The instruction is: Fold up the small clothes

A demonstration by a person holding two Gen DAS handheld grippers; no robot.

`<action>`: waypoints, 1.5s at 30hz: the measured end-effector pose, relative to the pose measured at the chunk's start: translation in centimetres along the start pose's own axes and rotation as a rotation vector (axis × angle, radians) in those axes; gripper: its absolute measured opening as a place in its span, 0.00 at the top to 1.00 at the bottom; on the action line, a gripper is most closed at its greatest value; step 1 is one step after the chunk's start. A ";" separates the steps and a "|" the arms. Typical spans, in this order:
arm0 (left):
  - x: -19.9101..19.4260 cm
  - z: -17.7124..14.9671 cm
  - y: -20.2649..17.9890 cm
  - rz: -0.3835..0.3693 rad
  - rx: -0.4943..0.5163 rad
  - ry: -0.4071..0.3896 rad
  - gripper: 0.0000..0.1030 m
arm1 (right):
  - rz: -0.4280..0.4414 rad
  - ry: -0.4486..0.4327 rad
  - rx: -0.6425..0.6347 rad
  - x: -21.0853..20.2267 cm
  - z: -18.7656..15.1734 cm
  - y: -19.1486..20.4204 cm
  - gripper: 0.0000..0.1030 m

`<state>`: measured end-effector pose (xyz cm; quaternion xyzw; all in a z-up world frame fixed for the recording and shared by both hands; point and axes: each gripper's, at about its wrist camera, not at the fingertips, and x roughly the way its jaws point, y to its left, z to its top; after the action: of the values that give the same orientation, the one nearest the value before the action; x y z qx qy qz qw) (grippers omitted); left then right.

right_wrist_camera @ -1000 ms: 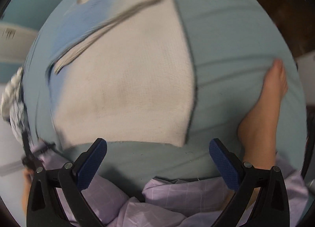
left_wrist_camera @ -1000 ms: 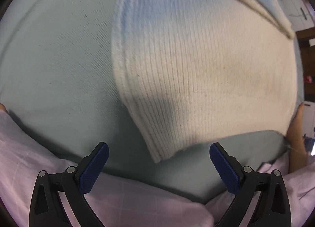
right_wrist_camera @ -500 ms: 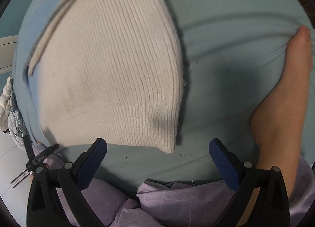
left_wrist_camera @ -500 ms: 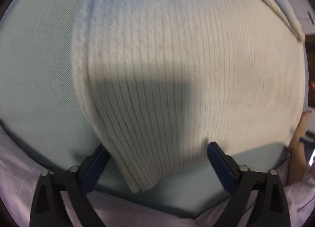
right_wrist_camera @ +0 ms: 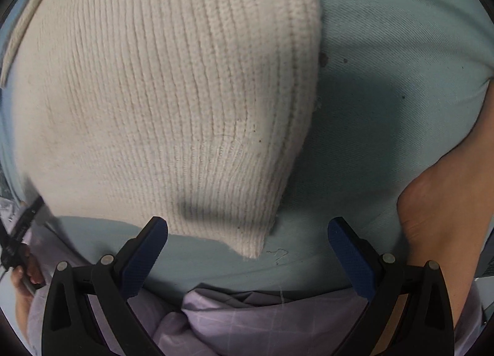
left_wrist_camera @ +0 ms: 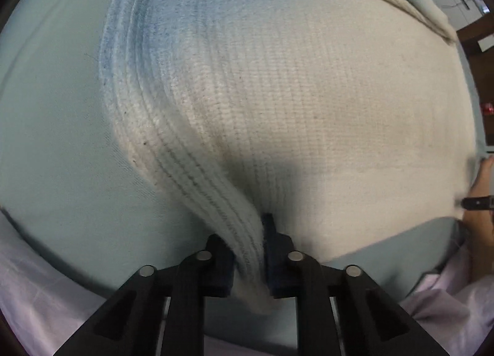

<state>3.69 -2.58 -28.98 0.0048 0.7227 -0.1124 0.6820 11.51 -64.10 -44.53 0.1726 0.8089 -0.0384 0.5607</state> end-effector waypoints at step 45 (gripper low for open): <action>-27.0 -1.4 11.0 -0.598 -0.201 -0.375 0.92 | 0.831 -0.749 -0.186 -16.4 -13.7 -0.4 0.96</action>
<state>5.97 12.35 -4.01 -0.2944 0.5622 -0.2341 0.7365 4.26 -64.84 -24.40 0.4009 0.4188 0.1983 0.7903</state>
